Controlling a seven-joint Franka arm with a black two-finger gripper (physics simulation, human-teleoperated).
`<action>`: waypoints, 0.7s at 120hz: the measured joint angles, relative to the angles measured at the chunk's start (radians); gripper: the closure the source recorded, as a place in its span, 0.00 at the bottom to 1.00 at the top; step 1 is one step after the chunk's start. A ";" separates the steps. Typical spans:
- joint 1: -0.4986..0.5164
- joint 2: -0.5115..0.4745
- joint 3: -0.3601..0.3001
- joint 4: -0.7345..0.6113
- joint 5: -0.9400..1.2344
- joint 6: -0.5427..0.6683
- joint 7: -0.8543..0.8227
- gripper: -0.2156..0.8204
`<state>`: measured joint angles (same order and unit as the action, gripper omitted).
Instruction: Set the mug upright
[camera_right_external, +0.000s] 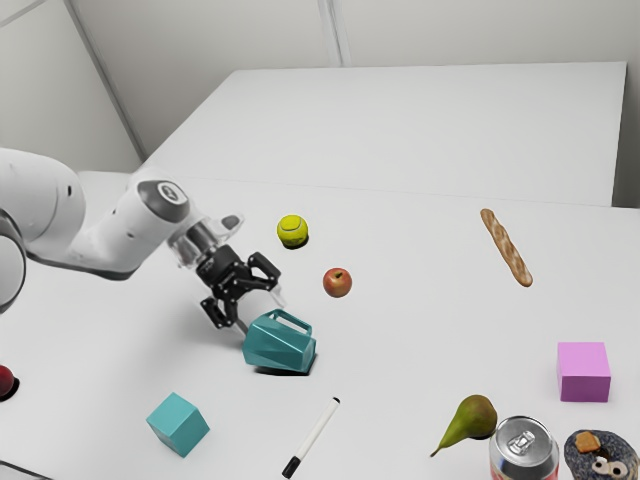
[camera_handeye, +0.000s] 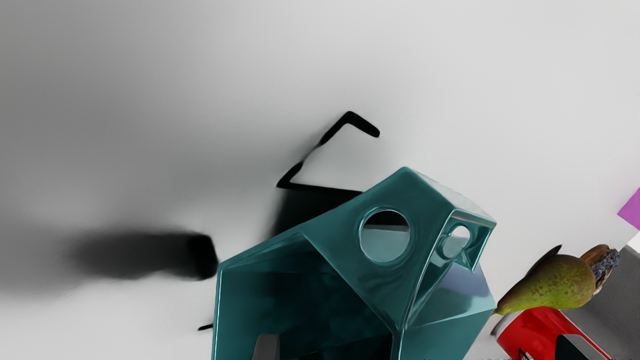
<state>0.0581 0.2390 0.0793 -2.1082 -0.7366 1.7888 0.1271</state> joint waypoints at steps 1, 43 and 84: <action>0.000 0.000 -0.001 -0.001 -0.003 0.000 0.000 0.21; 0.000 0.008 -0.034 -0.021 -0.100 0.026 -0.002 0.23; 0.000 0.003 -0.035 -0.006 -0.094 0.038 -0.016 0.85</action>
<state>0.0584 0.2423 0.0443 -2.1141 -0.8309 1.8267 0.1109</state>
